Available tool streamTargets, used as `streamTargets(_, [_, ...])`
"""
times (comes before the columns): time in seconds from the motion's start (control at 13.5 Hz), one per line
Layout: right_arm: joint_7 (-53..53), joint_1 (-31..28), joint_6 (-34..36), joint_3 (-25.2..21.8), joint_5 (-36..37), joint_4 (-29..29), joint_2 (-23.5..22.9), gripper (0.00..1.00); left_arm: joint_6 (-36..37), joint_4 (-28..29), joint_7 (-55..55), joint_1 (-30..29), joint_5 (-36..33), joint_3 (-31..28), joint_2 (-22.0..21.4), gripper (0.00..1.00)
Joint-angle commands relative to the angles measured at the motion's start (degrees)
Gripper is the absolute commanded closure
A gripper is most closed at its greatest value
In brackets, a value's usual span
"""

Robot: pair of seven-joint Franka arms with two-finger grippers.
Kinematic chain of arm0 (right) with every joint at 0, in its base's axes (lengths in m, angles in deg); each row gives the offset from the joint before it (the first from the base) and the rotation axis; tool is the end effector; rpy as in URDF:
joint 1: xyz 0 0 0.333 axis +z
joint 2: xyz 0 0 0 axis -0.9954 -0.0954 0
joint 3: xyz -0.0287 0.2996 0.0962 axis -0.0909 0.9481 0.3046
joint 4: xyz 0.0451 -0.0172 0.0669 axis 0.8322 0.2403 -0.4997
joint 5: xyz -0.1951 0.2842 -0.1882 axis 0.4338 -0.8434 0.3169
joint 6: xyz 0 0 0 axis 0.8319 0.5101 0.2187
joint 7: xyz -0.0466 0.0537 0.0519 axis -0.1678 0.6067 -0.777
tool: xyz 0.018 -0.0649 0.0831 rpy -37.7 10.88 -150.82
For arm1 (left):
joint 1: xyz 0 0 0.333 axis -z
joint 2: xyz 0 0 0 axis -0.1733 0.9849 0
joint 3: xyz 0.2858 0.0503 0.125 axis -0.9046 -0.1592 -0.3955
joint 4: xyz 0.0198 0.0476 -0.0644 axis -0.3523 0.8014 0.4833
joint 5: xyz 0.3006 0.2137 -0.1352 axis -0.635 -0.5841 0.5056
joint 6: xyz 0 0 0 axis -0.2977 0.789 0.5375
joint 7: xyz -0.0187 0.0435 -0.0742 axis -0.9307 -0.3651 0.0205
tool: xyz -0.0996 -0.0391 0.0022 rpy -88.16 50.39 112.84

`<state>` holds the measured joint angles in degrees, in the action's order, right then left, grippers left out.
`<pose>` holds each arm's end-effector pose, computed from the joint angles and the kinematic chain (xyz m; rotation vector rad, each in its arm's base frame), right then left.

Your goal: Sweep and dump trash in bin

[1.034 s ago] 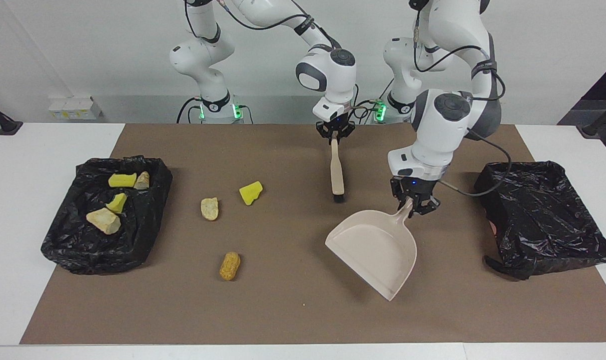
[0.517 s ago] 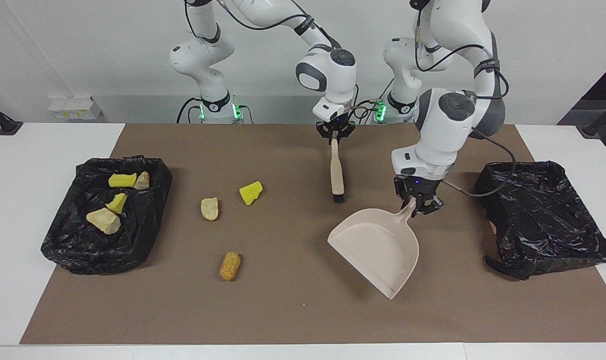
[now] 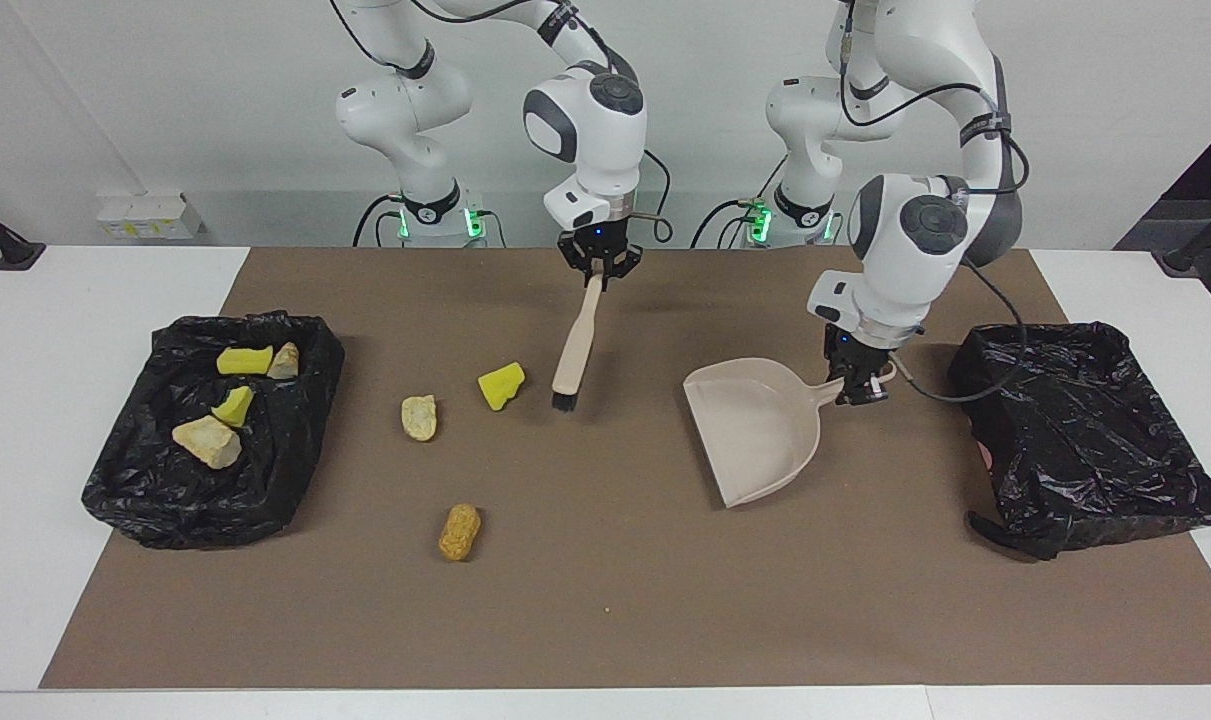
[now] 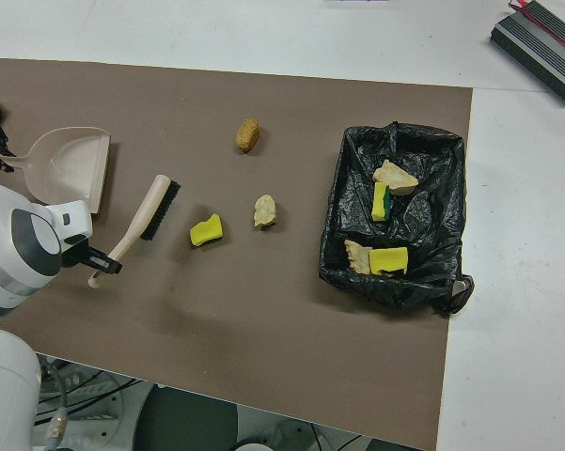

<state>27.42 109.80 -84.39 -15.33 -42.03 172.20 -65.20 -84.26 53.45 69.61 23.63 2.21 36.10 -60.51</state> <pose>0.3665 0.3232 0.4000 2.9882 -0.4395 0.0078 0.5430 -0.1735 0.3962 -2.3686 2.0472 0.0670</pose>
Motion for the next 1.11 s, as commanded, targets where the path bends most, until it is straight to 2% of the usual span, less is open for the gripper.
streamTargets(0.0, [-1.4, -3.8, 3.6, 0.6, -0.5, 3.7, 4.5, 1.00, -1.9, 3.0, -7.0, 4.9, -1.0, -0.6, -3.0, 1.00])
streamTargets(0.22, [-0.2, -11.3, 4.4, 0.6, 0.2, 5.6, 4.4, 1.00, -2.0, 3.8, -9.9, 8.0, -1.0, -0.3, -2.9, 1.00])
streamTargets(0.3, [0.4, -13.3, 4.9, 0.6, 2.0, 5.7, 4.4, 1.00, -3.1, 5.7, -10.1, 8.8, -1.0, -0.3, -2.5, 1.00])
streamTargets(0.52, [3.3, -18.7, 5.6, 0.6, 5.2, 5.8, 3.6, 1.00, -4.1, 7.7, -9.4, 8.1, -1.0, -0.5, -3.2, 1.00])
streamTargets(0.74, [6.2, -21.7, 7.8, 0.6, 8.0, 6.0, 3.4, 1.00, -3.8, 10.4, -7.4, 6.7, -1.0, -0.8, -4.6, 1.00])
streamTargets(0.96, [18.5, -24.0, 7.9, 0.6, 7.7, 7.7, 4.0, 1.00, -3.8, 10.5, -7.3, 5.3, -1.0, -0.7, -4.6, 1.00])
streamTargets(1.03, [19.6, -24.1, 7.9, 0.7, 6.9, 7.7, 3.9, 1.00, -3.7, 10.5, -7.3, 5.2, -1.0, -0.7, -4.6, 1.00])
